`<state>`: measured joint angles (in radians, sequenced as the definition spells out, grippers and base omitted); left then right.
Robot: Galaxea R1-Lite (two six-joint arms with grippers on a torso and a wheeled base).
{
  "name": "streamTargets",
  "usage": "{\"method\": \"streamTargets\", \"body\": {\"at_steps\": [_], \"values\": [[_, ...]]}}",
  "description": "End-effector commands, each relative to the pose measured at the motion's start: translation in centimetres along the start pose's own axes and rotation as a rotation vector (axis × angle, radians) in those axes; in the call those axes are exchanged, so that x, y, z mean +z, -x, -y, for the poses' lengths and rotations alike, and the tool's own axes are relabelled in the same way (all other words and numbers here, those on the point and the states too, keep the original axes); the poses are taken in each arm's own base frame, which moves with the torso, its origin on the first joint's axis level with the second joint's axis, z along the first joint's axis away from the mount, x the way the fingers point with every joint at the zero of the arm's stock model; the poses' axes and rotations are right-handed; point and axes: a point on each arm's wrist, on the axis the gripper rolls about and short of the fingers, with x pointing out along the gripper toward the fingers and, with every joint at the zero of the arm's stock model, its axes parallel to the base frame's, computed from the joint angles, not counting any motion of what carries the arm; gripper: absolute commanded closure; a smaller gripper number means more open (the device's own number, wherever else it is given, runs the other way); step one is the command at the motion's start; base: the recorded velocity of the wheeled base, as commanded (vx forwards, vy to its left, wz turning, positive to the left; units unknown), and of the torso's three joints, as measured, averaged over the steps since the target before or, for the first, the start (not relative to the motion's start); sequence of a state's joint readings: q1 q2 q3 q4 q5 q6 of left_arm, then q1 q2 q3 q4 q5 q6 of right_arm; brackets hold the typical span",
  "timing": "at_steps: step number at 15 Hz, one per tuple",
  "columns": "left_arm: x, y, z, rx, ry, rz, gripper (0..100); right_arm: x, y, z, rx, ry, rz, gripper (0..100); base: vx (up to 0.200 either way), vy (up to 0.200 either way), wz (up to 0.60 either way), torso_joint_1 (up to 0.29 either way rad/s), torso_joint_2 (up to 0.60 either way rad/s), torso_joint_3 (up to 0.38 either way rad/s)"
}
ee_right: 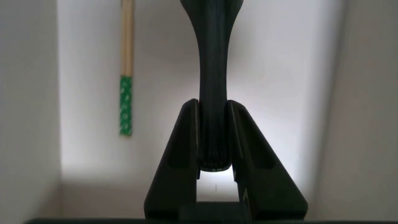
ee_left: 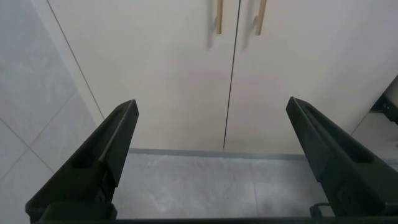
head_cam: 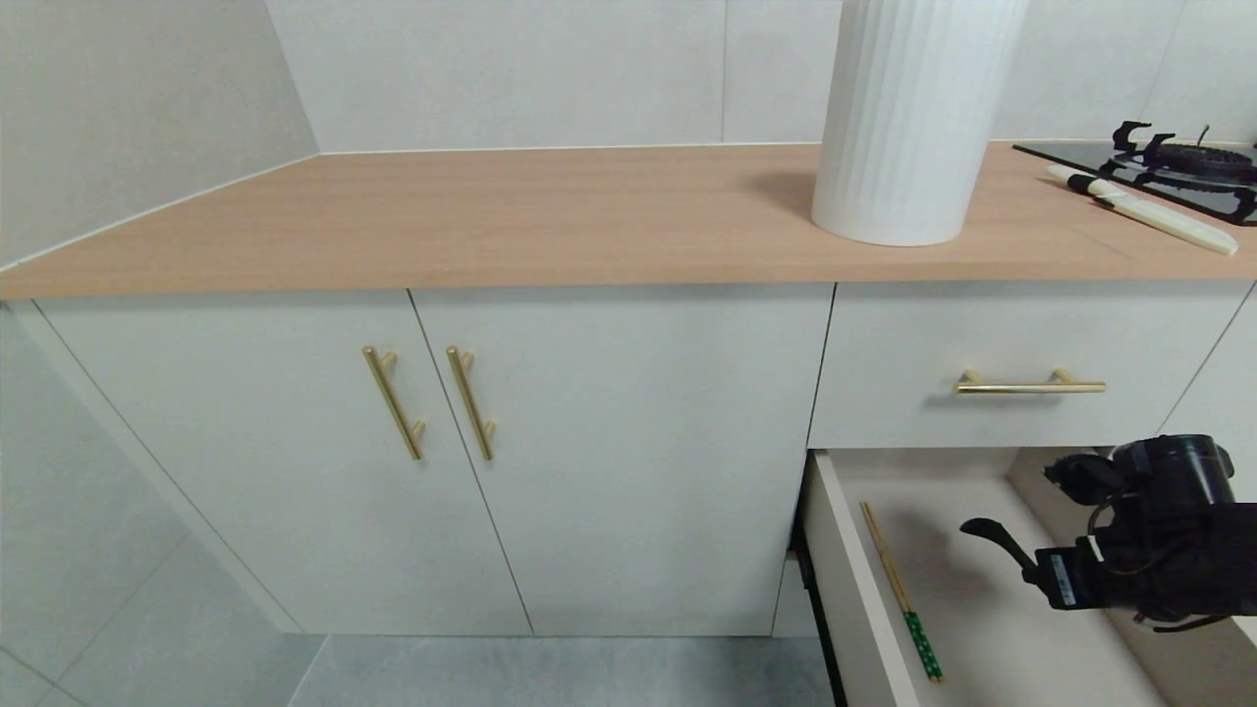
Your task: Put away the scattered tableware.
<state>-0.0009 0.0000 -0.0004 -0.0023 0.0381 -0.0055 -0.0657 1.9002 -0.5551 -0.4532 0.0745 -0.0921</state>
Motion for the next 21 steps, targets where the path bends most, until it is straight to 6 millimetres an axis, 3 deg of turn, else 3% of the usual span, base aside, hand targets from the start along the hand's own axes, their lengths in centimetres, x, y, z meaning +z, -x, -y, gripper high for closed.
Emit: {"method": "streamTargets", "body": {"at_steps": [1,8,18,19,21], "values": [[0.0,0.0,0.0,0.001,0.001,-0.001,0,-2.0,-3.0,-0.3,0.011,0.005,-0.062,100,0.000,0.000,0.00,0.000,0.00,0.000],[0.0,0.0,0.0,0.000,0.001,-0.001,0,-4.1,-7.3,-0.8,-0.019,0.025,-0.040,100,0.000,0.000,0.00,0.000,0.00,0.000],[0.0,0.0,0.0,0.000,0.001,-0.001,0,-4.4,-7.6,-0.8,-0.038,0.028,-0.010,100,0.000,0.000,0.00,0.000,0.00,0.000],[0.0,0.0,0.0,0.000,0.001,-0.001,0,-4.4,-7.6,-0.8,-0.038,0.028,-0.010,0,0.000,0.000,0.00,0.000,0.00,0.000],[0.0,0.0,0.0,0.000,0.001,-0.001,0,-4.4,-7.6,-0.8,-0.038,0.028,-0.010,0,0.000,0.000,0.00,0.000,0.00,0.000]]}}
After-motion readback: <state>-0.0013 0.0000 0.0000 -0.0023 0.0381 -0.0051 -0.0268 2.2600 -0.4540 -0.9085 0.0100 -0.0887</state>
